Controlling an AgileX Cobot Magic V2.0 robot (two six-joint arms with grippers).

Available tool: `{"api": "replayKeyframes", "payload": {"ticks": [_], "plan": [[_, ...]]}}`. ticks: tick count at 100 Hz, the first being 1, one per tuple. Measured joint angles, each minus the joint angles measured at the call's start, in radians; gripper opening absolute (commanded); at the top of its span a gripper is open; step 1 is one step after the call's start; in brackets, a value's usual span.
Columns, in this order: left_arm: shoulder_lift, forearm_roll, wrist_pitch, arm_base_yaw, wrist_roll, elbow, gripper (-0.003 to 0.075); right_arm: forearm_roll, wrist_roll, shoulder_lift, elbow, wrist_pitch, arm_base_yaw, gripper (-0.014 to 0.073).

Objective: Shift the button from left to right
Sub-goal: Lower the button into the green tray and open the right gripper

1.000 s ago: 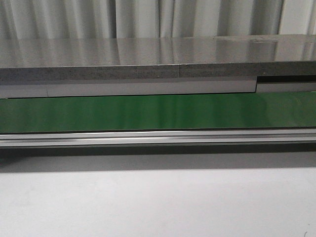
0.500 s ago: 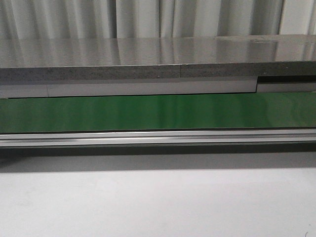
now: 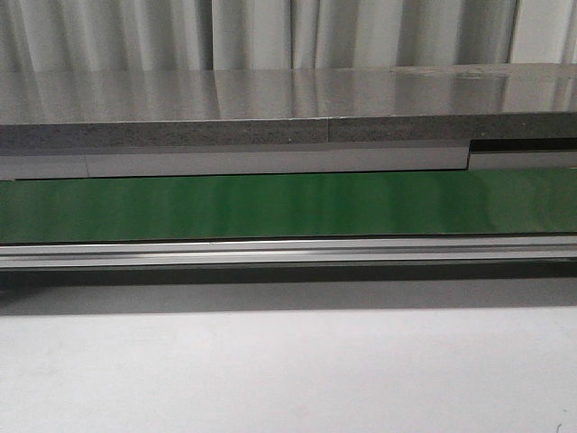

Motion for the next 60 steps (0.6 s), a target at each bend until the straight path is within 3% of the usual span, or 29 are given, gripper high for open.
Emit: {"api": "replayKeyframes", "payload": {"ticks": [35, 45, 60], "plan": [[0.000, 0.000, 0.000, 0.000, 0.000, 0.000, -0.0020, -0.002, 0.002, -0.301, 0.169, -0.014, 0.001, 0.0554], [0.000, 0.000, 0.000, 0.000, 0.000, 0.000, -0.0020, -0.004, 0.002, -0.308, 0.170, -0.014, 0.001, 0.0464], [0.000, 0.000, 0.000, 0.000, 0.000, 0.000, -0.0020, -0.004, 0.002, -0.308, 0.170, -0.014, 0.001, 0.0214]]}}
